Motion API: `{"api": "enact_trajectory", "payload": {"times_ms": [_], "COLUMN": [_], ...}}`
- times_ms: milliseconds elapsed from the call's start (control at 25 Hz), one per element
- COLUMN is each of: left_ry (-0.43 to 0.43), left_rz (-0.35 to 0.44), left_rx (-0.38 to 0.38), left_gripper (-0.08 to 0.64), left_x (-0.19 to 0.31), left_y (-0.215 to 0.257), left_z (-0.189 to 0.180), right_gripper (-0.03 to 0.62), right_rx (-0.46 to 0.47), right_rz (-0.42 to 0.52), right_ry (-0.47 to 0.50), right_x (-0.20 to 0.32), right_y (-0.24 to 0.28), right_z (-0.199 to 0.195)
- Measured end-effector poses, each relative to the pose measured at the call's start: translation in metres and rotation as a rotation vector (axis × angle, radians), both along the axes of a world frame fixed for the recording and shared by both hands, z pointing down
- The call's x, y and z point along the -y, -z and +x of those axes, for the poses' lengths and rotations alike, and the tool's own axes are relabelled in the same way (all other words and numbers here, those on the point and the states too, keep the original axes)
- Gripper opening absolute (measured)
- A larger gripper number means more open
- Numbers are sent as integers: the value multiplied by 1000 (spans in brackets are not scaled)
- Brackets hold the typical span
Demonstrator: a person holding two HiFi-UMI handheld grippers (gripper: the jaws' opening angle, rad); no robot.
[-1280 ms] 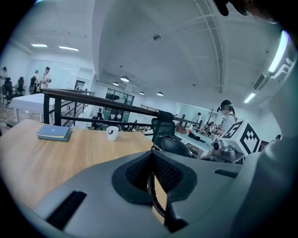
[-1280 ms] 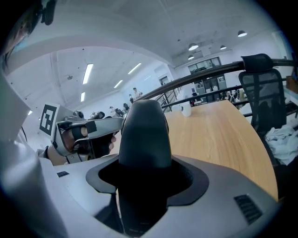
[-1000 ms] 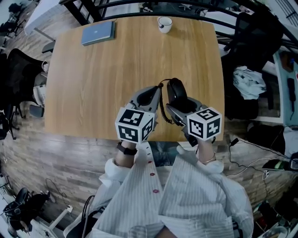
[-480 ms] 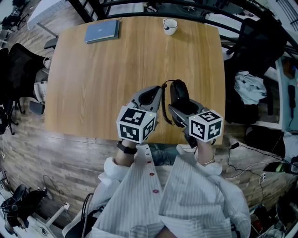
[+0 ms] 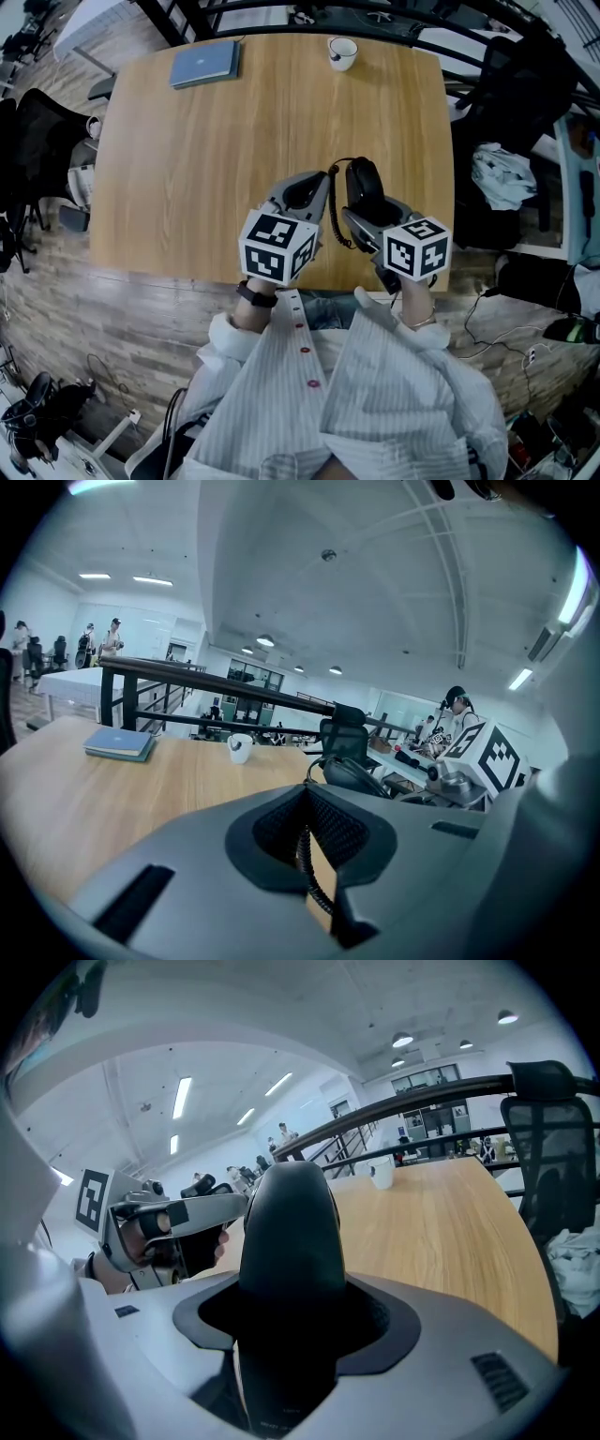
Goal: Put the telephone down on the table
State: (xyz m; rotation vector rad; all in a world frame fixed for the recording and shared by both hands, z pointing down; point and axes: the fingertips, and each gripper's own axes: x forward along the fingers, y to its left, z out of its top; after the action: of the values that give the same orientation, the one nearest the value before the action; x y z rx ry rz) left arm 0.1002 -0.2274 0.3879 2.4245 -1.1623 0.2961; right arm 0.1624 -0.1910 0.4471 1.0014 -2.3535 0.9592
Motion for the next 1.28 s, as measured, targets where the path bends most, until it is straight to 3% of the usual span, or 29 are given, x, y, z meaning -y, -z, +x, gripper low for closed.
{"api": "enact_trajectory", "payload": {"times_ms": [680,1280], "left_ry": [29,4], "left_rz": [-98,-158], "left_rx": [23,41], "left_gripper": [9,9], "left_x": [1,6], "left_y": [-54,-101], "left_z": [-27,-38], "right_gripper": [296,296], "right_rx": [-78,-246], "right_rz": [-106,-172], "right_ry": [72,122], "right_x": [11,19], "right_y": [-49,-106], "right_z": [-12,-16]}}
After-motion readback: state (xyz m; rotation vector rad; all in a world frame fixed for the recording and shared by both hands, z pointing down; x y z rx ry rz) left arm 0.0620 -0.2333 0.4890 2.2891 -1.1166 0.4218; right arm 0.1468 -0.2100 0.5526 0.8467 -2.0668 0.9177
